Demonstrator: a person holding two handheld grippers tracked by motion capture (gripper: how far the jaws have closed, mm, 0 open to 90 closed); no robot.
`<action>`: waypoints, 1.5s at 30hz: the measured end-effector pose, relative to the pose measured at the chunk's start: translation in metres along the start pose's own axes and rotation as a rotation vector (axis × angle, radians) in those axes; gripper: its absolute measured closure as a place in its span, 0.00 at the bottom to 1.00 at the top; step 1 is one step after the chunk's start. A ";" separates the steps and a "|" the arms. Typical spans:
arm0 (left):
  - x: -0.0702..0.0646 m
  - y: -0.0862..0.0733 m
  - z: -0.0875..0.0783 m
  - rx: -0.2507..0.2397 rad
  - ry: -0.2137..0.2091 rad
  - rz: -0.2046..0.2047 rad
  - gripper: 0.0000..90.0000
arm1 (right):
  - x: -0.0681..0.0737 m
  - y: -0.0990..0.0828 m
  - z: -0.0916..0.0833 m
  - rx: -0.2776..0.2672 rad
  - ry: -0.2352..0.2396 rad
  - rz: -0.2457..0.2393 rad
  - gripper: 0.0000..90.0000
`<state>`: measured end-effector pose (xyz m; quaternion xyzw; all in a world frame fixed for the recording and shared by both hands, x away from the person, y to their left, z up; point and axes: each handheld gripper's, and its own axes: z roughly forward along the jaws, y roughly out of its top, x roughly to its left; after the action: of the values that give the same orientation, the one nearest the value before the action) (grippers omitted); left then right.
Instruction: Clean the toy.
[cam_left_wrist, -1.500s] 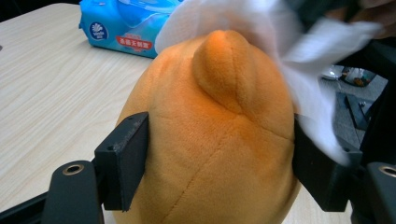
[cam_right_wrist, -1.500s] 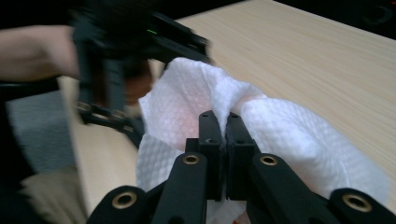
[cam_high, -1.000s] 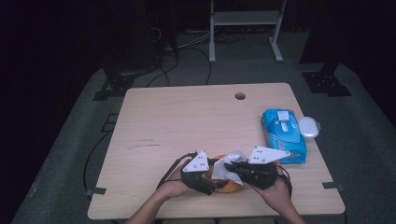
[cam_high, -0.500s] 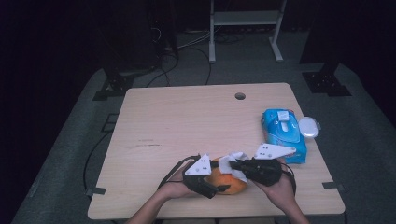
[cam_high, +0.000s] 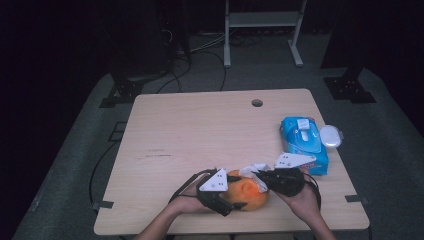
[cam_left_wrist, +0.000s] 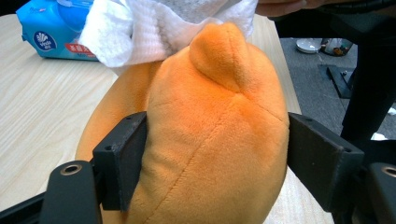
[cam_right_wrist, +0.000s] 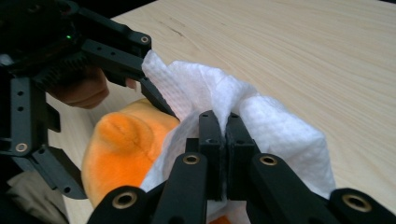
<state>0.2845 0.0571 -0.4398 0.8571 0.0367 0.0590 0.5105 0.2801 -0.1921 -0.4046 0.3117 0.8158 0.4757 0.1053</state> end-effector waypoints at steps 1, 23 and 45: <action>0.000 0.000 0.000 0.001 0.000 0.003 0.26 | 0.000 0.001 0.000 0.004 -0.007 -0.010 0.96; 0.019 -0.007 -0.014 -0.032 0.058 -0.100 0.27 | 0.010 0.005 -0.009 -0.052 0.050 -0.020 0.96; 0.035 -0.013 -0.022 -0.061 0.099 -0.222 0.26 | -0.011 -0.009 -0.006 -0.010 0.030 0.033 0.96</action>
<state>0.3157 0.0869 -0.4391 0.8279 0.1547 0.0452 0.5373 0.2822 -0.2056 -0.4104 0.3174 0.8096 0.4860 0.0865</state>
